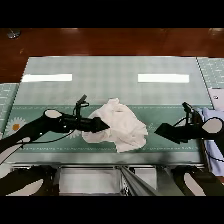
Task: Fold the shirts.
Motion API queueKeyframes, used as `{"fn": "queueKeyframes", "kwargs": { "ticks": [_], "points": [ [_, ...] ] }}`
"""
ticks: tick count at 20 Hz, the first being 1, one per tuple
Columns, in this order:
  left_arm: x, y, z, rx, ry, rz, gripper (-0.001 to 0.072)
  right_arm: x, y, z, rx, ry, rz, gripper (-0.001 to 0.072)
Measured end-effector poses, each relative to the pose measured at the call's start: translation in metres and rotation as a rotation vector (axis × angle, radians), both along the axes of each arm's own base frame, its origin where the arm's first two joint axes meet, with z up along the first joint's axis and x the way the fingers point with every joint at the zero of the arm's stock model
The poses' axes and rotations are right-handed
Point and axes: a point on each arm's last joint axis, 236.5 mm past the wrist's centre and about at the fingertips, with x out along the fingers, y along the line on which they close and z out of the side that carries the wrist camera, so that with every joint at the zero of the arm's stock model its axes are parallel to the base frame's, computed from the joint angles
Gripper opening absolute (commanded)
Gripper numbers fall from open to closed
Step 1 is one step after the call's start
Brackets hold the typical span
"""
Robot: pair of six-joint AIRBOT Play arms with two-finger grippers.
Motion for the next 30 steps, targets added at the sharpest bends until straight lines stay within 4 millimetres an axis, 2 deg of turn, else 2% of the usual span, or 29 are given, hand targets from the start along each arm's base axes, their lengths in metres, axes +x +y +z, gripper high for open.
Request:
{"fn": "queueKeyframes", "kwargs": {
  "ticks": [5, 9, 10, 11, 12, 13, 15, 17, 19, 21, 22, 24, 25, 27, 28, 30],
  "points": [
    [0.038, 0.001, 0.028, -0.063, -0.064, 0.009, 0.003, -0.024, 0.047, -0.002, 0.044, 0.048, 0.154, 0.063],
    [0.048, 0.008, 0.038, -0.088, -0.073, 0.018, 0.003, -0.033, 0.082, -0.015, 0.086, 0.089, 0.216, 0.0614],
    [0.048, 0.009, 0.039, -0.094, -0.073, 0.014, 0.003, -0.035, 0.09, -0.019, 0.095, 0.099, 0.222, 0.0571],
    [0.049, 0.009, 0.04, -0.097, -0.074, 0.014, 0.003, -0.036, 0.098, -0.022, 0.107, 0.108, 0.222, 0.0383],
    [0.049, 0.009, 0.041, -0.098, -0.074, 0.012, 0.003, -0.034, 0.103, -0.026, 0.112, 0.107, 0.219, 0.0048],
    [0.05, 0.01, 0.042, -0.1, -0.076, 0.015, 0.003, -0.033, 0.108, -0.028, 0.116, 0.106, 0.218, 0.0021],
    [0.055, 0.012, 0.052, -0.12, -0.09, 0.01, 0.0029, -0.018, 0.117, -0.023, 0.127, 0.062, 0.227, 0.002],
    [0.073, 0.019, 0.081, -0.157, -0.154, 0.022, 0.0029, 0.014, 0.119, -0.002, 0.122, -0.023, 0.247, 0.0019],
    [0.1, 0.036, 0.135, -0.2, -0.276, 0.062, 0.0029, 0.064, 0.111, 0.04, 0.092, -0.15, 0.261, 0.0019],
    [0.13, 0.065, 0.205, -0.221, -0.447, 0.136, 0.0029, 0.121, 0.092, 0.108, 0.045, -0.318, 0.256, 0.0019],
    [0.142, 0.083, 0.244, -0.225, -0.542, 0.181, 0.0029, 0.148, 0.079, 0.153, 0.015, -0.421, 0.244, 0.0019],
    [0.154, 0.125, 0.323, -0.189, -0.735, 0.279, 0.0029, 0.181, 0.052, 0.247, -0.058, -0.617, 0.228, 0.0019],
    [0.153, 0.145, 0.359, -0.163, -0.825, 0.331, 0.0029, 0.186, 0.041, 0.292, -0.098, -0.71, 0.225, 0.0019],
    [0.141, 0.182, 0.422, -0.076, -0.99, 0.426, 0.0029, 0.178, 0.021, 0.376, -0.181, -0.877, 0.218, 0.0019],
    [0.129, 0.196, 0.45, -0.031, -1.067, 0.469, 0.0029, 0.166, 0.012, 0.413, -0.215, -0.957, 0.208, 0.0019],
    [0.101, 0.223, 0.496, 0.091, -1.208, 0.564, 0.0029, 0.133, -0.003, 0.468, -0.272, -1.082, 0.186, 0.0019]
  ]
}}
